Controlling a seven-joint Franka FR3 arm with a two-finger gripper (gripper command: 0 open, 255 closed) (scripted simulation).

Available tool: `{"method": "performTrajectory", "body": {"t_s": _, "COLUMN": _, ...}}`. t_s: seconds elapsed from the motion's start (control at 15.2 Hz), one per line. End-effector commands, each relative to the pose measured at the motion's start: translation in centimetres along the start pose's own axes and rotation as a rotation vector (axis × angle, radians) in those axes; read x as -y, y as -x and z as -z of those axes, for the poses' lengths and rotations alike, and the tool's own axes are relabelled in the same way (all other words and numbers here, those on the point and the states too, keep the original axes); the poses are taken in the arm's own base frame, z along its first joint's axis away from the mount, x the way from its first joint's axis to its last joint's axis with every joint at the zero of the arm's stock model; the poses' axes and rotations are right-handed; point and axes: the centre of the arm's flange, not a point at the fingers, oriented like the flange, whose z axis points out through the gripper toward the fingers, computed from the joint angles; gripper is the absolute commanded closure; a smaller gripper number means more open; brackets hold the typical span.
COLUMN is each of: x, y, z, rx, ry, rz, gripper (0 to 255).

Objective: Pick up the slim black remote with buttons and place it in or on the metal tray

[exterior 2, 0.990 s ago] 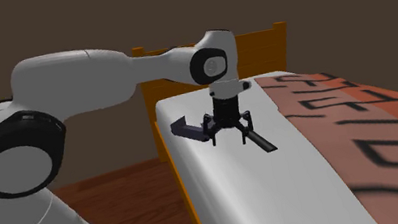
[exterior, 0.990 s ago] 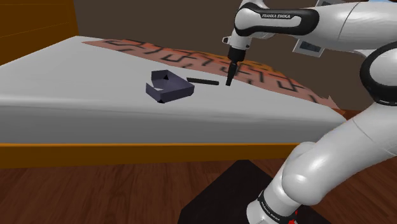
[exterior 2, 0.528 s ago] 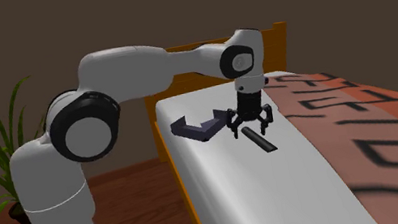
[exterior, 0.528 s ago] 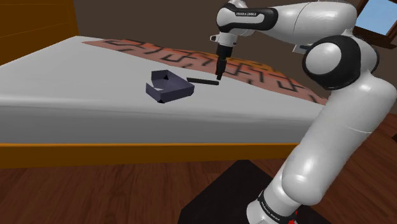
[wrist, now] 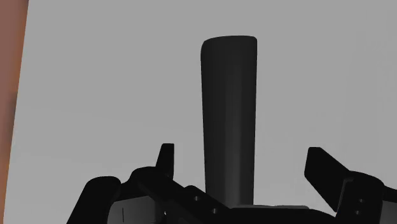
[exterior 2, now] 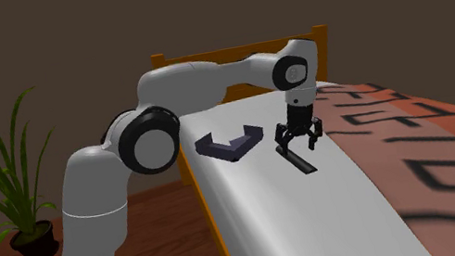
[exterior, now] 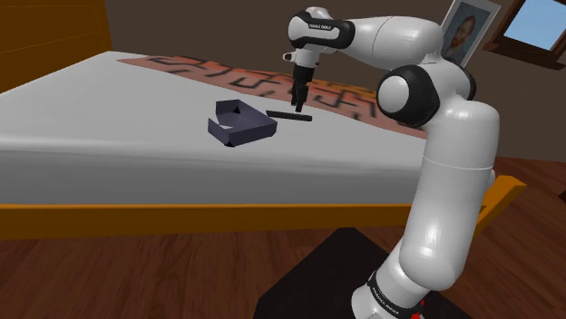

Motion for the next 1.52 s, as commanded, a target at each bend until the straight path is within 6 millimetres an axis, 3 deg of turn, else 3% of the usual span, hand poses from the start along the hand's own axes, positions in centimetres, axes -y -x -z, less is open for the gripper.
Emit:
{"method": "performTrajectory", "body": {"t_s": 0.0, "x": -0.1, "y": 0.0, "z": -0.9, "rx": 0.0, "ry": 0.0, "rz": 0.004, "gripper": 0}}
{"method": "performTrajectory", "body": {"t_s": 0.26, "x": -0.1, "y": 0.0, "z": -2.8, "rx": 0.0, "ry": 0.0, "rz": 0.004, "gripper": 0}}
{"method": "performTrajectory", "body": {"t_s": 0.79, "x": -0.1, "y": 0.0, "z": -2.8, "rx": 0.0, "ry": 0.0, "rz": 0.004, "gripper": 0}}
{"method": "performTrajectory", "body": {"t_s": 0.86, "x": -0.1, "y": 0.0, "z": -2.8, "rx": 0.0, "ry": 0.0, "rz": 0.004, "gripper": 255}}
{"method": "performTrajectory", "body": {"t_s": 1.45, "x": -0.1, "y": 0.0, "z": -2.8, "rx": 0.0, "ry": 0.0, "rz": 0.004, "gripper": 255}}
